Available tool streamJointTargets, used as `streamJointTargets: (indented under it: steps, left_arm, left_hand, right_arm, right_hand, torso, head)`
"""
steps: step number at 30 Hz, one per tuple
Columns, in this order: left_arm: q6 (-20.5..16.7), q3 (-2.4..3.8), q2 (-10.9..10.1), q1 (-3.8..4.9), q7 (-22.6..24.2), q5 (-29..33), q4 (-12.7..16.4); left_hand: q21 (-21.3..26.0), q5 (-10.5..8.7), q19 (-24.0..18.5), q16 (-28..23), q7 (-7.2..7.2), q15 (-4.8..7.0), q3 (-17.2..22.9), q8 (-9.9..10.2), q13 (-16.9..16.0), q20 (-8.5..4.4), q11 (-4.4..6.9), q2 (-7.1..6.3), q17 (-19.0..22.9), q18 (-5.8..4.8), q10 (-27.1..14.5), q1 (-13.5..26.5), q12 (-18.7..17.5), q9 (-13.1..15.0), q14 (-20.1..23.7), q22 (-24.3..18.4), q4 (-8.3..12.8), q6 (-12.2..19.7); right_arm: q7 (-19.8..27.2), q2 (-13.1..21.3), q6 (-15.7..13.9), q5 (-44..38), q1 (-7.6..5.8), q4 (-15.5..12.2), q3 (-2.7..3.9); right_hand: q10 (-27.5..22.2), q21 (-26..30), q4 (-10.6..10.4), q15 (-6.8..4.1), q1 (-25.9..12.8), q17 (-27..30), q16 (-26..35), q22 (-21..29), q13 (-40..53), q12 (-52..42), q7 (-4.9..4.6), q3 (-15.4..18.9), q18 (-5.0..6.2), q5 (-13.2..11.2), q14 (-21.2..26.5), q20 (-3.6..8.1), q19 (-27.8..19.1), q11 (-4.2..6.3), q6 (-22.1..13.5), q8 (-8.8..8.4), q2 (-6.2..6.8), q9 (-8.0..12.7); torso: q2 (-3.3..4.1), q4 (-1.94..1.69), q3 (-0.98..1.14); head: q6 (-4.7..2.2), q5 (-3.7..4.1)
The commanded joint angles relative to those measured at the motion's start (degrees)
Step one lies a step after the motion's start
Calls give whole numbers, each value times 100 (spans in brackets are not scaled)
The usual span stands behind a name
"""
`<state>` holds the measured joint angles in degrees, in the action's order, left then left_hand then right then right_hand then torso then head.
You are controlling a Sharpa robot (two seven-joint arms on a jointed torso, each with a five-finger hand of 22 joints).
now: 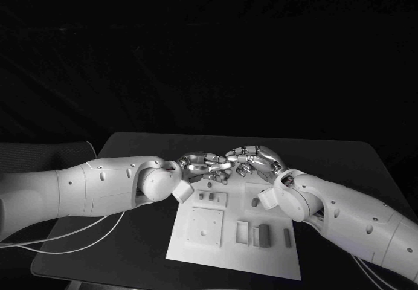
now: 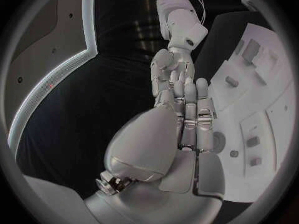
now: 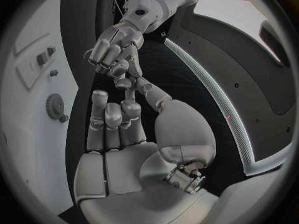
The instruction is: Assemble the parts on the task board
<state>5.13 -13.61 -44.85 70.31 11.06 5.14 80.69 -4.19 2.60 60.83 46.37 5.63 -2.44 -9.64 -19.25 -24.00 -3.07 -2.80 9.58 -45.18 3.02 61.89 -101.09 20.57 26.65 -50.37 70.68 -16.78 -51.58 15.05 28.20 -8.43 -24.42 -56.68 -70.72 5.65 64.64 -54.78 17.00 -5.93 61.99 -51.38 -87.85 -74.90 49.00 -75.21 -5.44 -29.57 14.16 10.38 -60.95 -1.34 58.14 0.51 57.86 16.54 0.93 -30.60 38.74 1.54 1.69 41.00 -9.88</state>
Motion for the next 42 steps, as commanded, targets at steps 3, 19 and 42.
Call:
streamJointTargets:
  steps: [3,19,42]
  left_arm:
    - [-8,8,2,6,34,49,0]
    - [-6,8,3,6,-39,113,3]
    - [-23,8,-4,7,30,107,-9]
  left_hand:
    - [21,21,10,38,23,6,48,-8,19,-14,1,1,13,-13,65,65,-46,3,-37,-9,1,-44]
    - [7,19,26,52,114,7,-217,110,84,-23,-39,-305,40,-10,-32,601,-148,-47,-31,-2,1,89]
    - [24,21,-45,65,69,-5,300,148,117,-8,-35,50,73,1,-55,165,-180,-63,19,-21,19,98]
  right_arm:
    - [2,8,147,-62,8,-26,-1]
    - [-2,12,156,-72,8,-7,-1]
    - [-17,9,219,-73,10,-1,-1]
  right_hand:
    - [-49,3,-20,-34,-4,-9,-31,-73,5,-32,-35,-20,84,23,7,5,-55,6,20,40,-58,-13]
    - [-51,3,-19,-35,-5,-10,-32,-73,7,-33,-34,-22,84,23,9,4,-58,7,22,42,-62,-17]
    - [-52,3,-20,-35,-7,-11,-34,-73,9,-35,-34,-23,84,25,12,3,-61,7,18,42,-66,-22]
  torso:
    - [1,3,3]
    - [1,0,3]
    - [1,-1,2]
  head:
    - [2,-5]
    - [10,-4]
    - [12,-3]
